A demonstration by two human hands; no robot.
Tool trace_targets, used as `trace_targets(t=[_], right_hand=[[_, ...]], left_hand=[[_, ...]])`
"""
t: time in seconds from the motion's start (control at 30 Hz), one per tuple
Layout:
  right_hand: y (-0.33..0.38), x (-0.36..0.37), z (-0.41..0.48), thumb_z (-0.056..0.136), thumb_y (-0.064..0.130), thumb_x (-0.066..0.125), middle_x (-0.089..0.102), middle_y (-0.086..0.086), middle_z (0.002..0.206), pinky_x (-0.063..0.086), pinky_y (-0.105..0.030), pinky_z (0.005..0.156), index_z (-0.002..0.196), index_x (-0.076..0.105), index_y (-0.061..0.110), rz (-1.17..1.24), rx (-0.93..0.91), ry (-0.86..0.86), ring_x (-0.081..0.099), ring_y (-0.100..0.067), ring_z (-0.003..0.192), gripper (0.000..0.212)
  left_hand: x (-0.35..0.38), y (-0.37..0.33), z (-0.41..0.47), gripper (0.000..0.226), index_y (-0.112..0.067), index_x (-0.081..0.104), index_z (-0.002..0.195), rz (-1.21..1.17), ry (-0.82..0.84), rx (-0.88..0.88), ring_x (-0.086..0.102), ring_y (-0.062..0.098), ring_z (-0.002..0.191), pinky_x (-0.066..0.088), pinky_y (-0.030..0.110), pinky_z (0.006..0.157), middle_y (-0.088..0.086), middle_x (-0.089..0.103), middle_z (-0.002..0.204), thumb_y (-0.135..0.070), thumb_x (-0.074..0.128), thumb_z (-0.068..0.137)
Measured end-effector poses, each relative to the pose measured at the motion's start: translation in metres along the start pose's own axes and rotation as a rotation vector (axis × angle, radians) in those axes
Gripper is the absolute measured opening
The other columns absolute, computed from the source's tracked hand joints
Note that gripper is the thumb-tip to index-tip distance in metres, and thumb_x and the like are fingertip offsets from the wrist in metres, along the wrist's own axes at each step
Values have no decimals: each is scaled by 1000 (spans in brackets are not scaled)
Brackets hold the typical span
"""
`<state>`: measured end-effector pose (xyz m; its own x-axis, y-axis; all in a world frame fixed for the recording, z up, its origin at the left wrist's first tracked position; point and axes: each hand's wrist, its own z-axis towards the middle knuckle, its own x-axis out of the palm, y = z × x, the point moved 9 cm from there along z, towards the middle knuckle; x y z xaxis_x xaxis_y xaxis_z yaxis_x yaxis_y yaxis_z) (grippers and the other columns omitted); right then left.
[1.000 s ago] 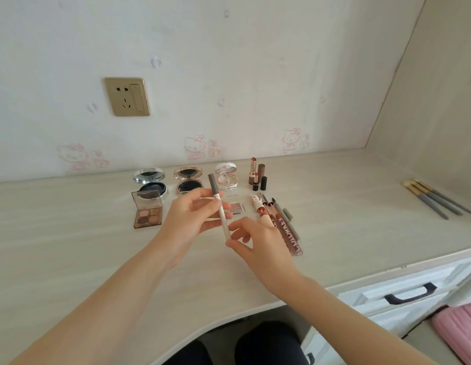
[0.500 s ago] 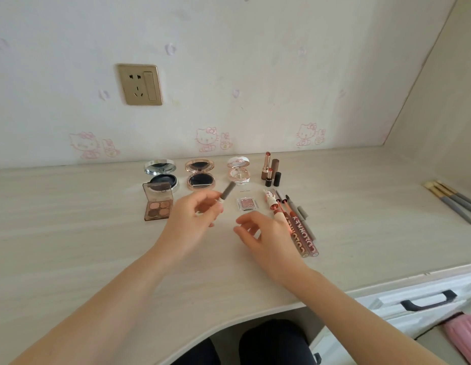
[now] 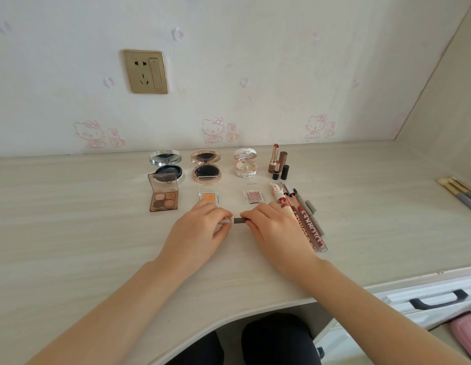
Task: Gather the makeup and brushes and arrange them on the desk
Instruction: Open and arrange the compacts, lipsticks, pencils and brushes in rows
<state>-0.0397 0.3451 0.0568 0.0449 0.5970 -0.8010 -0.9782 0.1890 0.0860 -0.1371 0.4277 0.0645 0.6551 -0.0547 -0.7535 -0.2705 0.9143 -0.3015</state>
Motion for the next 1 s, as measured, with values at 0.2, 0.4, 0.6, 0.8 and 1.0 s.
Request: trace_targets(t=[0.2,0.4,0.6,0.8,1.0], right_hand=[[15,-6,-6,85,16,68,61,3,89,33,-29,70,102,69,21,-30,-77,-54,56,-21,80,18],[18,-13,-8,82,13,70,61,5,89,30,-30,68,96,68,22,-68,-91,-98,53,-21,79,16],[20,-15,-9,82,9,64,61,5,91,24,-27,68,97,68,21,-71,-104,-78,52,-21,80,20],[23,-16,-10,80,6,60,61,2,91,28,-27,67,98,68,17,-44,-126,-73,53,-22,80,22],[24,-18,-10,79,4,58,61,-2,91,28,-25,70,99,68,13,-13,-141,-88,49,-20,81,25]], left_hand=[[3,-12,-3,32,-18,68,83,101,-12,102,58,12,78,50,32,49,-9,62,74,-41,46,88],[1,-16,-5,39,-20,62,75,182,-51,101,60,12,65,42,29,38,-10,59,65,-49,41,89],[3,-15,-4,43,-21,58,70,238,-34,92,56,12,54,34,26,36,-9,56,58,-54,37,90],[1,-17,-2,47,-22,47,63,266,-25,100,50,20,41,29,26,35,-5,50,50,-58,35,90],[-2,-16,-2,46,-23,36,62,257,-21,95,46,23,39,26,24,36,-3,49,48,-59,34,91]])
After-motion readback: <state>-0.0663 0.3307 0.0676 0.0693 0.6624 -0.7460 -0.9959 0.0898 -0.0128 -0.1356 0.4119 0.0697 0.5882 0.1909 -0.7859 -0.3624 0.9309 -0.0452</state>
